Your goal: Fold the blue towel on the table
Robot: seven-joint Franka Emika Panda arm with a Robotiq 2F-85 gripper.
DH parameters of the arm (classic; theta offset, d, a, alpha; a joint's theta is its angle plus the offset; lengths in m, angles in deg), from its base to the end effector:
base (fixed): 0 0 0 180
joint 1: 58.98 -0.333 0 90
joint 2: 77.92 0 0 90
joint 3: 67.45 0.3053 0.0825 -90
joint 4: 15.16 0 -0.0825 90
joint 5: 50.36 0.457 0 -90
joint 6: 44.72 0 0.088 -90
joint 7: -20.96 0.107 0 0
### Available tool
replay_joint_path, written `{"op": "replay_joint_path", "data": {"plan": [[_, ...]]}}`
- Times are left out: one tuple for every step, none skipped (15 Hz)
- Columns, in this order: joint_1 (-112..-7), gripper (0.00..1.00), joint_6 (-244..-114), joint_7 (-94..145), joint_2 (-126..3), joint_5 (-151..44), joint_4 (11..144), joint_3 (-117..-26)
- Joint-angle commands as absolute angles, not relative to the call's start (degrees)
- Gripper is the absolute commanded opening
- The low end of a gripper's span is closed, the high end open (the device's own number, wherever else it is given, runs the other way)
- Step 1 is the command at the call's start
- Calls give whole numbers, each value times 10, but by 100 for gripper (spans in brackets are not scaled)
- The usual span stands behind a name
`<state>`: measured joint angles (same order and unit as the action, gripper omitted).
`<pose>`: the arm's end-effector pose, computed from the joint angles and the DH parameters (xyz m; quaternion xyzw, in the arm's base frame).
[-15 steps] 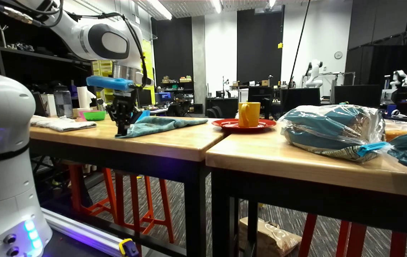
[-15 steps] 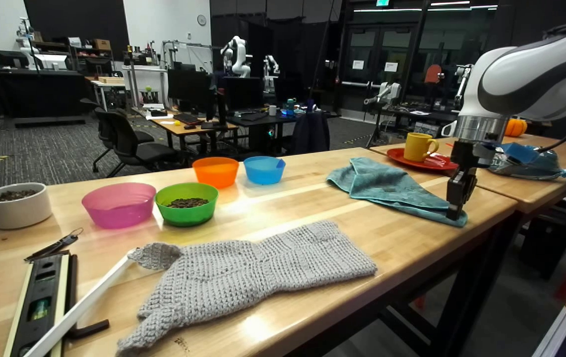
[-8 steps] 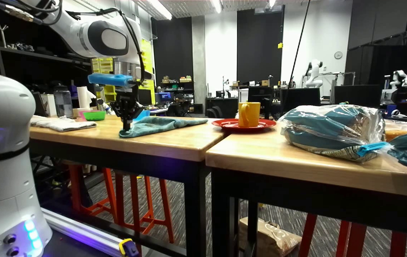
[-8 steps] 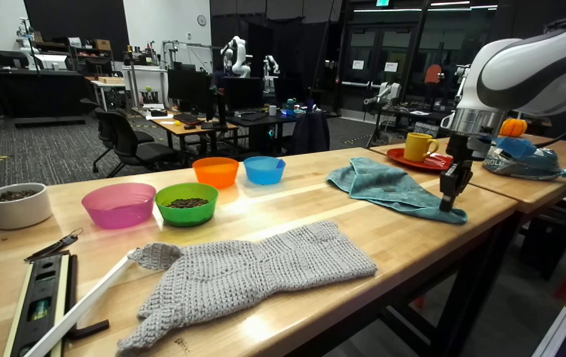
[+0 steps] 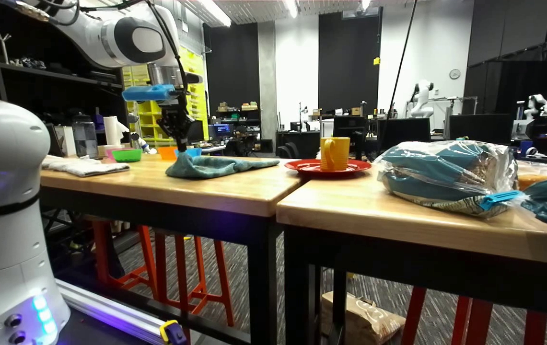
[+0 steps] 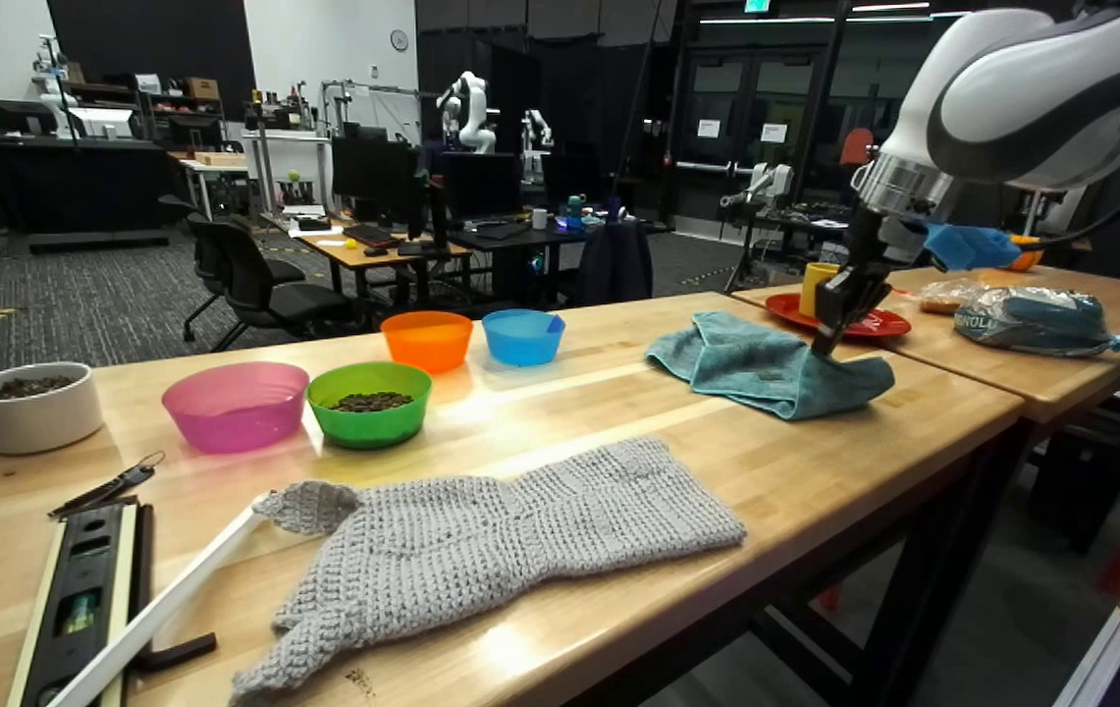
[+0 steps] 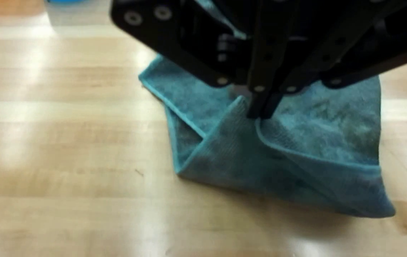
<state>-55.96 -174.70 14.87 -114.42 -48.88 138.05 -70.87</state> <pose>0.4379 -0.0464 0.4114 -0.9929 0.0064 -0.1173 0.0164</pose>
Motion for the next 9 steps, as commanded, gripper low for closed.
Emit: {"op": "replay_joint_path", "data": {"plan": [[-557, 0, -1844, 215, -1102, -507, 1355, -667], [-553, 0, -1873, 233, -1086, -514, 1349, -656], [-549, 0, -1896, 251, -1071, -521, 1341, -645], [-544, 0, -1919, 272, -1053, -530, 1332, -633], [-538, 0, -1938, 292, -1038, -541, 1323, -621], [-531, 0, -1955, 313, -1021, -555, 1313, -609], [-519, 0, -1971, 336, -1003, -575, 1301, -596], [-508, 0, -1980, 359, -986, -596, 1288, -584], [-495, 0, -1986, 383, -968, -619, 1274, -572]]}}
